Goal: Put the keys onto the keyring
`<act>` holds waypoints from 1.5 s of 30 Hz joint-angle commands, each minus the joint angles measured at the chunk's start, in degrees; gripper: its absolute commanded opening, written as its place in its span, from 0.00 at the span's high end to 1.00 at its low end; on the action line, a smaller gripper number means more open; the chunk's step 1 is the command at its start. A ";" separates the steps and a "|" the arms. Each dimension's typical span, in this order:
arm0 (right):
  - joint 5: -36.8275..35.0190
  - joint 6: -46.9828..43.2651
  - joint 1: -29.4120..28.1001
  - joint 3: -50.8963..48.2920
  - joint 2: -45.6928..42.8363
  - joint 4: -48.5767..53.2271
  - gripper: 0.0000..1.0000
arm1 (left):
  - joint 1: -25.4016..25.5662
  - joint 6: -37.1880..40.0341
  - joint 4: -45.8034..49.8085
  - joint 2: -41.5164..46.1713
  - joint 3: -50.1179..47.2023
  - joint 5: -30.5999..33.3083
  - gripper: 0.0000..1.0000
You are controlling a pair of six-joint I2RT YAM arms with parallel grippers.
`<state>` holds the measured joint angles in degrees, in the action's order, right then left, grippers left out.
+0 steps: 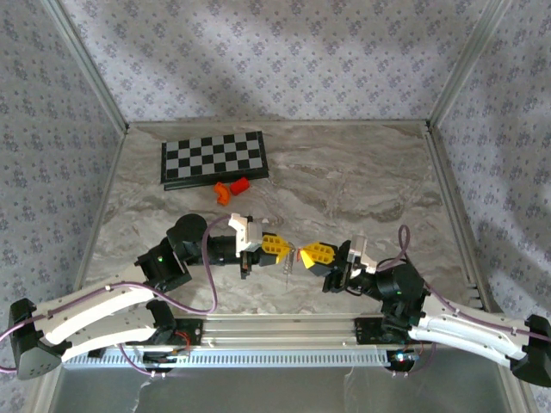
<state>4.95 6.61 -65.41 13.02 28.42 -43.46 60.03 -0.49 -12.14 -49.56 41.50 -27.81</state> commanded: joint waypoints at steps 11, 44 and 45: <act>0.16 -0.37 -0.10 1.06 1.03 -2.46 1.00 | 0.53 0.71 -1.92 0.69 2.04 -0.93 1.00; 0.86 -0.46 -0.30 1.88 2.34 -2.92 1.00 | 0.57 0.95 -1.39 1.01 1.91 -0.84 1.00; 0.85 -0.46 -0.33 1.89 2.34 -2.94 1.00 | 0.57 0.93 -1.38 1.00 1.92 -0.84 1.00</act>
<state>4.97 6.61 -65.41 13.08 30.44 -45.04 60.03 -0.47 -12.14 -49.50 41.54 -27.62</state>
